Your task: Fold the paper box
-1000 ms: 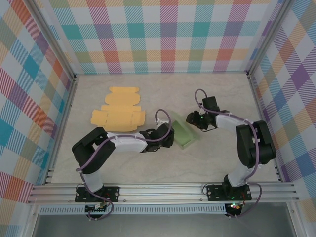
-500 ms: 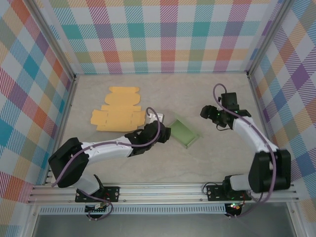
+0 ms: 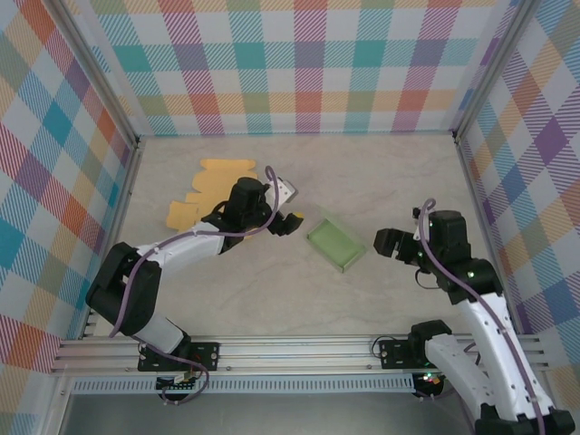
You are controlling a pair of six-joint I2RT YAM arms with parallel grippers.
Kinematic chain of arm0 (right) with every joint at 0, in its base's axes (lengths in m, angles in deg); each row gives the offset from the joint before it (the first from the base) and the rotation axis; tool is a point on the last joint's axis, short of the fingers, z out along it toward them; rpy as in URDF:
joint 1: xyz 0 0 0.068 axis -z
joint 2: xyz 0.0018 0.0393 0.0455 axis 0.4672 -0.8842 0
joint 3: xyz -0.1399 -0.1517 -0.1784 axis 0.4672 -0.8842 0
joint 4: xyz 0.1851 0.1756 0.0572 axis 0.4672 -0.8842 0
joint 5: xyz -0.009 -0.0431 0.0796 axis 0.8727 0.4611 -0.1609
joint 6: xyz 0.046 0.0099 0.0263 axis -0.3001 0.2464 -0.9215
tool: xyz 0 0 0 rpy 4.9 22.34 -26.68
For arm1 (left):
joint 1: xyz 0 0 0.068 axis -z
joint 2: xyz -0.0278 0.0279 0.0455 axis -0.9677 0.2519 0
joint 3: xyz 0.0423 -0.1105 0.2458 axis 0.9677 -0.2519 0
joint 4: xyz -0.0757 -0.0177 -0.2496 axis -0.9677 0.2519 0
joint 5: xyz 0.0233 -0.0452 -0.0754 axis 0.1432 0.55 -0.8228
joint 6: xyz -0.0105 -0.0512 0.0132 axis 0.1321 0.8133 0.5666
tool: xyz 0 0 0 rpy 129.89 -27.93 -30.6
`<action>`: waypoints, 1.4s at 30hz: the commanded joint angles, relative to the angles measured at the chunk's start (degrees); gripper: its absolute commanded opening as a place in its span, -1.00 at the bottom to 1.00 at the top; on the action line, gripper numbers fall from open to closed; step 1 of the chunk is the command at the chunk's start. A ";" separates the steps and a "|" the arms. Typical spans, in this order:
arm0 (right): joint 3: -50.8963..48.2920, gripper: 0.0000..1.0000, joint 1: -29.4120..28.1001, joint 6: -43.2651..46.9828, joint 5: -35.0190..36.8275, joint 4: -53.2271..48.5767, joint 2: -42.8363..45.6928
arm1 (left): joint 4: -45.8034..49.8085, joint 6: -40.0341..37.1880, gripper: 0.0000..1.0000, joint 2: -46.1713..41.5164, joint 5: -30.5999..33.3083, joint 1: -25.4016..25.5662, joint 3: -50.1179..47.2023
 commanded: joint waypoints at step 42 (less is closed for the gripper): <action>7.77 0.28 -9.33 10.15 11.74 16.27 -34.84 | 5.05 -15.80 0.87 26.24 -23.42 -4.60 27.21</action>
